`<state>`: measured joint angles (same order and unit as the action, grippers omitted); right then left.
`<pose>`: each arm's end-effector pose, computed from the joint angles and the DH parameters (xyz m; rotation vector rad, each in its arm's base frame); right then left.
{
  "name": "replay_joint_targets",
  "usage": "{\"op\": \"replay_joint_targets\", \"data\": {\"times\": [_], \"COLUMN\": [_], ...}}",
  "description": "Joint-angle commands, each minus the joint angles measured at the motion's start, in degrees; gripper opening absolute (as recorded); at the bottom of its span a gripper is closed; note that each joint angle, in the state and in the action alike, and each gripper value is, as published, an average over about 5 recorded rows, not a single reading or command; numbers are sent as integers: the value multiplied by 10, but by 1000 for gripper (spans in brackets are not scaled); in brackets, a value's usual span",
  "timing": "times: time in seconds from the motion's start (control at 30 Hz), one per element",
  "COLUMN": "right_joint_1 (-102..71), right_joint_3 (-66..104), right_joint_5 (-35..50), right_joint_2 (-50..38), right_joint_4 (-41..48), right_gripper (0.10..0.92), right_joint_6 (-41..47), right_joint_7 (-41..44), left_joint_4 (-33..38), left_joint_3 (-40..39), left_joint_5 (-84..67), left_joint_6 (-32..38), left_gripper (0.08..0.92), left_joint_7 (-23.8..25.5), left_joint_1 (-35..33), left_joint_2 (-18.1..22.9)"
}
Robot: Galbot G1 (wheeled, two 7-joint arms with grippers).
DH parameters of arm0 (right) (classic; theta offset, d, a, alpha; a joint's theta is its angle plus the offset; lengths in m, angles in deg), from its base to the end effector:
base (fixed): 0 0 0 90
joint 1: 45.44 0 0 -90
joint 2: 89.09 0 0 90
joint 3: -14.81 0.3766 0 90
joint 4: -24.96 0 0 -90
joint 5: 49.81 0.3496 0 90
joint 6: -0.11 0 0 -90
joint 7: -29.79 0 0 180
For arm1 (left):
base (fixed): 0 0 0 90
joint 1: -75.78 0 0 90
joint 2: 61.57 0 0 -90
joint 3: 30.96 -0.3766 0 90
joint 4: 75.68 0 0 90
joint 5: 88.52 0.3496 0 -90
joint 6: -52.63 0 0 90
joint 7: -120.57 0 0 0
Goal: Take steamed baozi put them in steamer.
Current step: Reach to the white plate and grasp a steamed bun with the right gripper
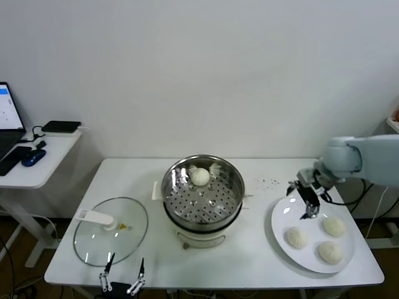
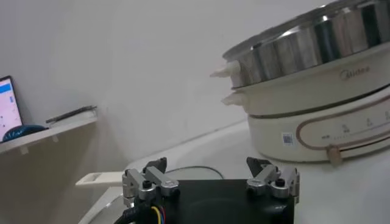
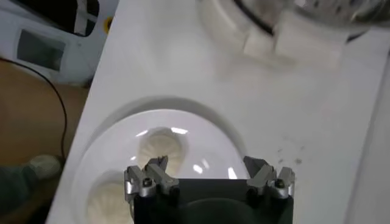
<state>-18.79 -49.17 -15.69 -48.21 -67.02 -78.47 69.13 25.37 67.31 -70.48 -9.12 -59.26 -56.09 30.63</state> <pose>0.4576 -0.1753 -0.1216 1.2740 -1.2690 1.3834 0.0451 0.0374 -0.4584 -0.0379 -3.0270 -0.5157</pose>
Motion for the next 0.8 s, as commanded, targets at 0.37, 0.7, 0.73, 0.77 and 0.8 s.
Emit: {"op": "replay_joint_targets", "data": {"times": [0.37, 0.7, 0.73, 0.77, 0.8], "right_joint_1": [-262, -287, -288, -289, -289], "right_joint_3": [204, 223, 224, 225, 226], "right_joint_5": [-22, -65, -67, -69, -71], "right_joint_2": [-74, -63, -62, -61, -60], "right_joint_4": [54, 93, 96, 99, 102], "right_gripper": [823, 823, 823, 823, 823], "right_joint_6": [113, 82, 81, 80, 79], "right_joint_7": [-24, 1, 2, 2, 2], "left_joint_4": [-3, -5, -6, -6, -6], "left_joint_3": [4, 5, 5, 5, 5], "left_joint_5": [7, 11, 12, 12, 12], "left_joint_6": [1, 0, 0, 0, 0], "left_gripper": [823, 823, 823, 823, 823], "left_joint_7": [-1, -1, -1, -1, -1], "left_joint_1": [-3, -4, -3, -3, -2], "left_joint_2": [12, 15, 16, 16, 16]}}
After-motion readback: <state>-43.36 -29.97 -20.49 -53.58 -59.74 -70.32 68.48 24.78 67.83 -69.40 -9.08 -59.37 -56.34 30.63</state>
